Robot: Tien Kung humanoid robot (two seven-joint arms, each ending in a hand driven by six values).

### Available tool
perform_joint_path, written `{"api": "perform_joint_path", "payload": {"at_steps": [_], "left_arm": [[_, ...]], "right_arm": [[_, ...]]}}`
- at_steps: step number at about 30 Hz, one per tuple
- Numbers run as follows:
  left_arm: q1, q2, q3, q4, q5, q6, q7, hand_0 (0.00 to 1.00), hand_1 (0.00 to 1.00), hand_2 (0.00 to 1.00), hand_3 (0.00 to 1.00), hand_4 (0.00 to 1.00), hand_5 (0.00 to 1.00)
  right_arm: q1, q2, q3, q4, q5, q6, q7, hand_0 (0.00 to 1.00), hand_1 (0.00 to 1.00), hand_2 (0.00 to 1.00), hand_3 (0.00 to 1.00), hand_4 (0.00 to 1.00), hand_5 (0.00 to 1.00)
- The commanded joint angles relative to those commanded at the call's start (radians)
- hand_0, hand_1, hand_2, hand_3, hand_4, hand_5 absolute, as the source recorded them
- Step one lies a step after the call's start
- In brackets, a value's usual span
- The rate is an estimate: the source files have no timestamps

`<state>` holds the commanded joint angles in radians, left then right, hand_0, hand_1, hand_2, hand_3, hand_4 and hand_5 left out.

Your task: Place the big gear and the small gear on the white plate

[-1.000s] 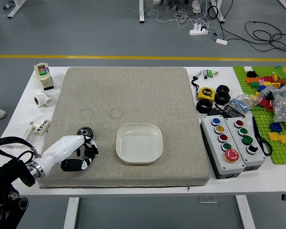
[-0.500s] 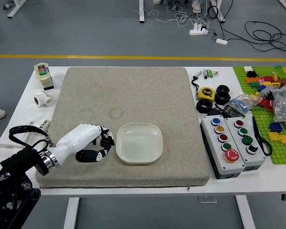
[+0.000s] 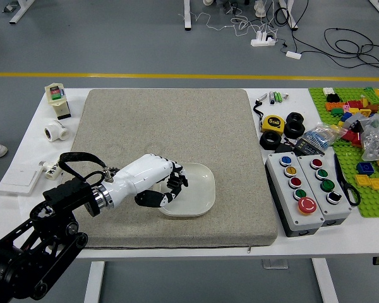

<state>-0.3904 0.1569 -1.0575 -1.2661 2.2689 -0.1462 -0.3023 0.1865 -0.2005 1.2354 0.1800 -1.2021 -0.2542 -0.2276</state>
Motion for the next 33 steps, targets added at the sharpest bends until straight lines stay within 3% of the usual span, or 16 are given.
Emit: {"api": "perform_joint_path", "payload": {"at_steps": [3,4,9,10,18,24,30,33], "left_arm": [[-0.019,-0.010,0.003,0.037,0.000,-0.019,0.013,0.632,0.715,0.744,0.697,0.802,0.002],[-0.022,-0.011,0.004,0.042,0.000,-0.020,0.014,0.712,0.799,0.874,0.858,0.851,0.002],[-0.030,-0.018,-0.002,0.058,0.000,-0.028,0.022,0.712,0.799,0.874,0.858,0.851,0.002],[-0.030,-0.018,-0.003,0.055,0.000,-0.028,0.023,0.727,0.828,0.928,0.889,0.836,0.002],[-0.029,-0.016,-0.040,0.016,0.000,-0.008,0.046,0.740,0.845,0.959,0.901,0.803,0.002],[-0.040,0.008,-0.079,0.012,0.000,-0.058,0.081,0.730,0.838,0.940,0.895,0.758,0.002],[-0.046,0.053,-0.143,0.023,0.000,-0.170,0.117,0.729,0.834,0.911,0.890,0.780,0.002],[-0.042,0.076,-0.150,0.015,0.000,-0.202,0.114,0.729,0.834,0.911,0.890,0.780,0.002]], "right_arm": [[0.002,0.000,-0.001,0.000,0.000,0.000,0.000,0.660,0.678,0.743,0.555,0.756,0.610],[0.002,0.000,-0.001,0.000,0.000,0.000,0.000,0.660,0.678,0.743,0.554,0.756,0.610],[0.004,-0.001,-0.002,0.000,0.002,0.000,0.001,0.660,0.678,0.743,0.554,0.756,0.610],[0.004,-0.002,-0.002,0.000,0.002,0.000,0.001,0.660,0.677,0.743,0.554,0.756,0.610],[0.004,-0.002,0.000,0.000,0.004,0.000,0.002,0.659,0.678,0.743,0.554,0.756,0.610],[0.005,-0.001,-0.001,0.000,0.004,0.000,0.002,0.659,0.678,0.742,0.554,0.756,0.610],[0.006,-0.002,-0.004,0.000,0.006,0.001,0.002,0.660,0.678,0.742,0.555,0.757,0.612],[0.005,-0.002,-0.001,0.000,0.005,0.000,0.002,0.660,0.678,0.742,0.555,0.757,0.612]]}}
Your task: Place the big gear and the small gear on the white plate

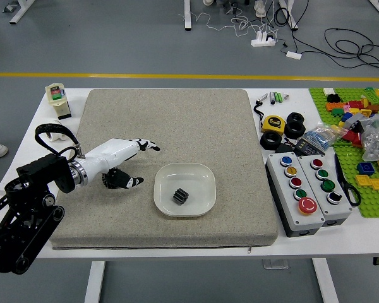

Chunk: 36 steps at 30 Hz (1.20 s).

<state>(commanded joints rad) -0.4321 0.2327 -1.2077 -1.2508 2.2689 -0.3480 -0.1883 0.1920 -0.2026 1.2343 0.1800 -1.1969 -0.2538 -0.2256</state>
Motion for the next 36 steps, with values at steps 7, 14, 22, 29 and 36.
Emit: {"api": "perform_joint_path", "payload": {"at_steps": [7,14,22,29,36], "left_arm": [[0.008,0.029,0.003,-0.020,0.000,-0.065,-0.003,0.733,0.838,0.912,0.892,0.757,0.002],[0.007,0.035,0.005,0.004,0.000,-0.081,0.008,0.728,0.836,0.906,0.889,0.754,0.002],[0.013,0.039,-0.004,0.023,0.000,-0.082,0.027,0.727,0.837,0.904,0.882,0.748,0.002],[0.025,0.061,0.000,0.022,0.000,-0.068,0.073,0.719,0.829,0.897,0.874,0.734,0.002],[0.031,0.076,0.005,0.020,0.000,-0.068,0.098,0.713,0.825,0.891,0.871,0.717,0.002]], "right_arm": [[-0.001,0.000,0.004,0.000,-0.005,0.001,0.000,0.659,0.678,0.742,0.555,0.756,0.613],[-0.004,0.002,0.004,0.000,-0.003,0.000,-0.001,0.659,0.678,0.742,0.554,0.756,0.612],[-0.009,0.002,0.007,0.000,-0.006,0.001,0.000,0.658,0.678,0.742,0.554,0.758,0.614],[-0.012,0.002,0.010,0.000,-0.010,0.002,0.000,0.658,0.678,0.742,0.554,0.758,0.615],[-0.015,0.003,0.011,0.000,-0.013,0.002,-0.001,0.657,0.678,0.742,0.555,0.758,0.615]]}}
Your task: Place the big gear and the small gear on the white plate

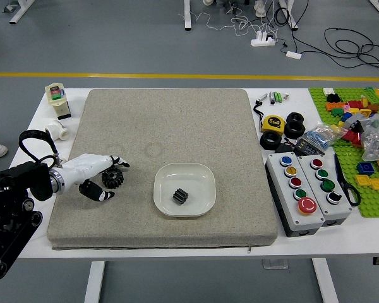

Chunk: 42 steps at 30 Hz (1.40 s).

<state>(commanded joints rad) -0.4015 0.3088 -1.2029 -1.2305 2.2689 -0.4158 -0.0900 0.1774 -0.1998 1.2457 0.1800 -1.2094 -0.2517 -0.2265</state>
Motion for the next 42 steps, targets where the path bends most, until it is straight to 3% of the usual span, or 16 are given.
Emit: {"api": "perform_joint_path", "payload": {"at_steps": [1,6,7,12,13,18,19,24,25,30,31,36,37,42], "left_arm": [[0.000,0.001,0.001,-0.001,0.000,0.004,0.004,0.650,0.777,0.837,0.838,0.667,0.002],[0.000,0.001,0.005,0.002,0.000,0.021,0.012,0.650,0.777,0.837,0.838,0.667,0.002],[0.000,0.000,0.006,0.004,0.000,0.024,0.013,0.580,0.735,0.791,0.818,0.606,0.002],[-0.001,-0.001,0.010,0.008,0.000,0.031,0.019,0.580,0.735,0.791,0.818,0.606,0.002],[-0.001,-0.002,0.010,0.009,0.000,0.031,0.021,0.515,0.658,0.697,0.737,0.476,0.002],[0.000,-0.004,0.010,0.014,0.000,0.033,0.022,0.515,0.658,0.697,0.737,0.476,0.002],[0.001,-0.004,0.010,0.014,0.000,0.034,0.022,0.490,0.591,0.633,0.692,0.381,0.002],[0.001,-0.003,0.007,0.005,0.000,0.048,0.021,0.490,0.591,0.633,0.692,0.381,0.002],[0.001,-0.003,0.006,0.004,0.000,0.051,0.021,0.446,0.543,0.593,0.672,0.285,0.002],[0.000,-0.002,0.000,-0.004,0.000,0.079,0.019,0.446,0.543,0.593,0.672,0.285,0.002],[-0.001,-0.002,0.000,-0.002,0.000,0.087,0.018,0.378,0.494,0.530,0.600,0.098,0.002],[0.000,-0.003,-0.002,0.000,0.000,0.102,0.017,0.378,0.494,0.530,0.600,0.098,0.002],[0.001,-0.002,-0.002,-0.006,0.000,0.113,0.016,0.349,0.467,0.511,0.580,0.020,0.002],[-0.001,-0.005,0.006,-0.038,0.000,0.151,0.016,0.349,0.467,0.511,0.580,0.020,0.002]], "right_arm": [[0.000,0.000,0.000,0.000,0.000,0.000,0.000,0.658,0.677,0.742,0.554,0.756,0.613],[0.001,0.000,-0.001,0.000,0.001,0.000,0.000,0.658,0.677,0.742,0.554,0.756,0.613],[0.001,0.000,-0.001,0.000,0.002,0.000,0.000,0.658,0.677,0.742,0.554,0.758,0.614],[0.002,0.000,-0.003,0.000,0.004,0.000,0.000,0.658,0.677,0.742,0.554,0.758,0.614],[0.003,0.000,-0.004,0.000,0.005,0.000,0.000,0.657,0.677,0.742,0.554,0.758,0.614],[0.004,-0.001,-0.004,0.000,0.006,0.000,0.000,0.657,0.677,0.742,0.554,0.758,0.614],[0.004,-0.001,-0.004,0.000,0.006,0.000,0.000,0.657,0.677,0.742,0.553,0.758,0.615],[0.005,-0.001,-0.004,0.000,0.006,0.000,0.000,0.657,0.677,0.742,0.553,0.758,0.615],[0.005,-0.001,-0.004,0.000,0.007,0.000,0.000,0.657,0.677,0.742,0.553,0.758,0.614],[0.006,-0.001,-0.004,0.000,0.006,0.000,0.000,0.657,0.677,0.742,0.553,0.758,0.614],[0.006,-0.001,-0.004,0.000,0.006,0.000,0.000,0.657,0.677,0.742,0.554,0.758,0.614],[0.007,-0.001,-0.006,0.000,0.008,0.000,0.000,0.657,0.677,0.742,0.554,0.758,0.614],[0.007,-0.001,-0.005,0.000,0.008,0.000,0.000,0.657,0.677,0.742,0.555,0.758,0.614],[0.007,-0.001,-0.003,0.000,0.005,0.000,0.000,0.657,0.677,0.742,0.555,0.758,0.614]]}}
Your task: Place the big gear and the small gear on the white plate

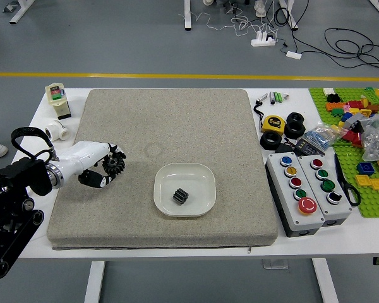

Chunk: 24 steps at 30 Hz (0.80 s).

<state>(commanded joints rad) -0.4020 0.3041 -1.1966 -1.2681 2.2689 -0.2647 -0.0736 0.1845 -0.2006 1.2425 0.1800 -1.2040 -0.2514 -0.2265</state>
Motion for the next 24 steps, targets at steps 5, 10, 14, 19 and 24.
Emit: {"api": "perform_joint_path", "payload": {"at_steps": [5,10,14,19,24], "left_arm": [[-0.003,-0.018,0.019,-0.029,0.000,0.031,-0.002,0.333,0.455,0.506,0.569,0.002,0.002],[-0.011,-0.047,0.051,-0.053,0.000,0.091,0.008,0.329,0.456,0.506,0.568,0.002,0.002],[-0.018,-0.061,0.076,-0.066,0.000,0.116,0.011,0.327,0.458,0.508,0.571,0.002,0.002],[-0.039,-0.101,0.139,-0.073,0.000,0.178,0.016,0.337,0.476,0.527,0.588,0.104,0.002],[-0.064,-0.137,0.210,-0.049,0.000,0.242,0.019,0.337,0.476,0.527,0.588,0.104,0.002]], "right_arm": [[0.000,0.000,-0.001,0.000,0.000,0.000,0.000,0.658,0.677,0.742,0.554,0.758,0.614],[0.002,0.000,-0.005,0.000,0.004,-0.001,0.000,0.658,0.678,0.742,0.554,0.757,0.613],[0.002,0.000,-0.007,0.000,0.005,-0.001,0.000,0.658,0.677,0.742,0.554,0.757,0.613],[0.005,-0.001,-0.013,0.000,0.009,-0.001,0.000,0.658,0.676,0.742,0.555,0.756,0.612],[0.006,-0.002,-0.020,0.000,0.017,-0.001,0.001,0.658,0.676,0.742,0.555,0.756,0.612]]}}
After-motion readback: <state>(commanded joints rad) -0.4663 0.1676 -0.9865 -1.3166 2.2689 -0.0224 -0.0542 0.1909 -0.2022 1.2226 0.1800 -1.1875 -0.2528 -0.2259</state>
